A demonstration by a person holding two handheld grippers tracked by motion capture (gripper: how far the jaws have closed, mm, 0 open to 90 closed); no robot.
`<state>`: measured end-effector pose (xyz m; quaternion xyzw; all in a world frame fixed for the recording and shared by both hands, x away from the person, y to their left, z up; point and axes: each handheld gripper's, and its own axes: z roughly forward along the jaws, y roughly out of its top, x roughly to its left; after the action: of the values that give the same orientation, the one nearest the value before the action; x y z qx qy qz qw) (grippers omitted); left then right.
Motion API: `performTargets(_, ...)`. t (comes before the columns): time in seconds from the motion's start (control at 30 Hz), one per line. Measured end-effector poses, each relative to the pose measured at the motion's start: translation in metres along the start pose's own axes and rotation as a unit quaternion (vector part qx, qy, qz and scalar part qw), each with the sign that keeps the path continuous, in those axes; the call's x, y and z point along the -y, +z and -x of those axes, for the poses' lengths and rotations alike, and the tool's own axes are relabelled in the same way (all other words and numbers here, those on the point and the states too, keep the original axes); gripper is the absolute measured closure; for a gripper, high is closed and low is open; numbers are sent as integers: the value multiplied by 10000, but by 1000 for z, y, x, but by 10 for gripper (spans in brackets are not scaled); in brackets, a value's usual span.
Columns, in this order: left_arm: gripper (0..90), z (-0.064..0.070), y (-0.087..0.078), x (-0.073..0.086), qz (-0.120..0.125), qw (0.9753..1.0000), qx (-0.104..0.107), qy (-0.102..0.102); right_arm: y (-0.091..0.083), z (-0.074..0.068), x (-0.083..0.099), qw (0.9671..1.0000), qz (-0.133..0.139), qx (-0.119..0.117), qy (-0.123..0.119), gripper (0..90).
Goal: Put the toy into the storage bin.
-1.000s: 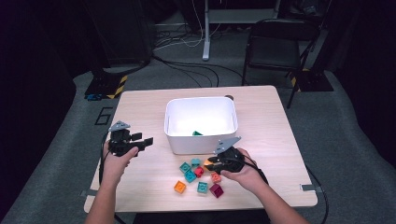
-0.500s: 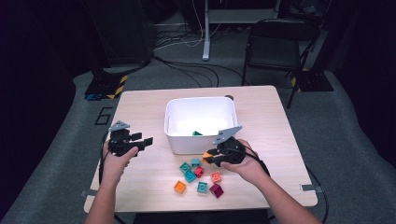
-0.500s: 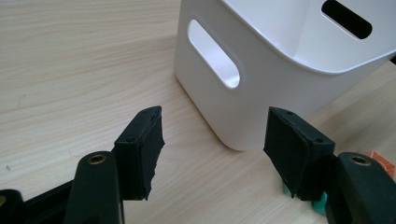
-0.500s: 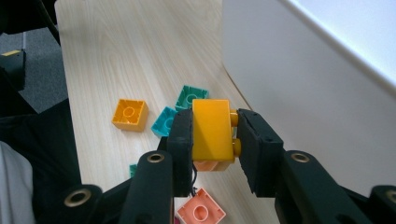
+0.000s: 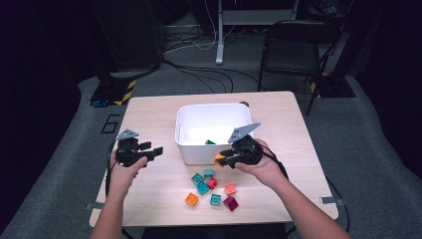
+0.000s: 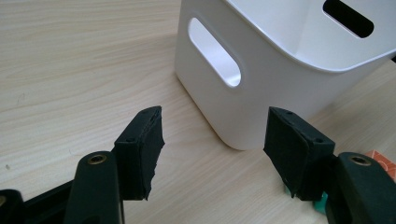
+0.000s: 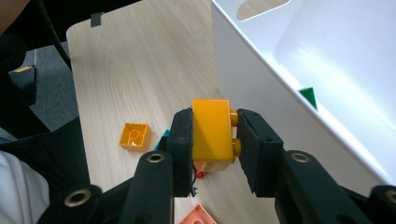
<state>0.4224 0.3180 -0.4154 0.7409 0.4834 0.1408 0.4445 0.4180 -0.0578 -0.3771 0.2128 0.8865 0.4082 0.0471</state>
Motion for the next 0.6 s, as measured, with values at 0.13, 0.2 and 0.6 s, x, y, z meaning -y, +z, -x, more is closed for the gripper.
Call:
performTargets(0.13, 368, 0, 0, 0, -30, 10000, 14, 4, -5, 3, -8, 10000, 63, -2, -17, 670)
performTargets(0.2, 368, 0, 0, 0, -29, 10000, 13, 5, -8, 4, -11, 10000, 84, 4, 19, 669)
performTargets(0.6, 368, -1, -1, 0, -26, 10000, 8, 7, -19, 12, -30, 9996, 257, 132, -1, 670)
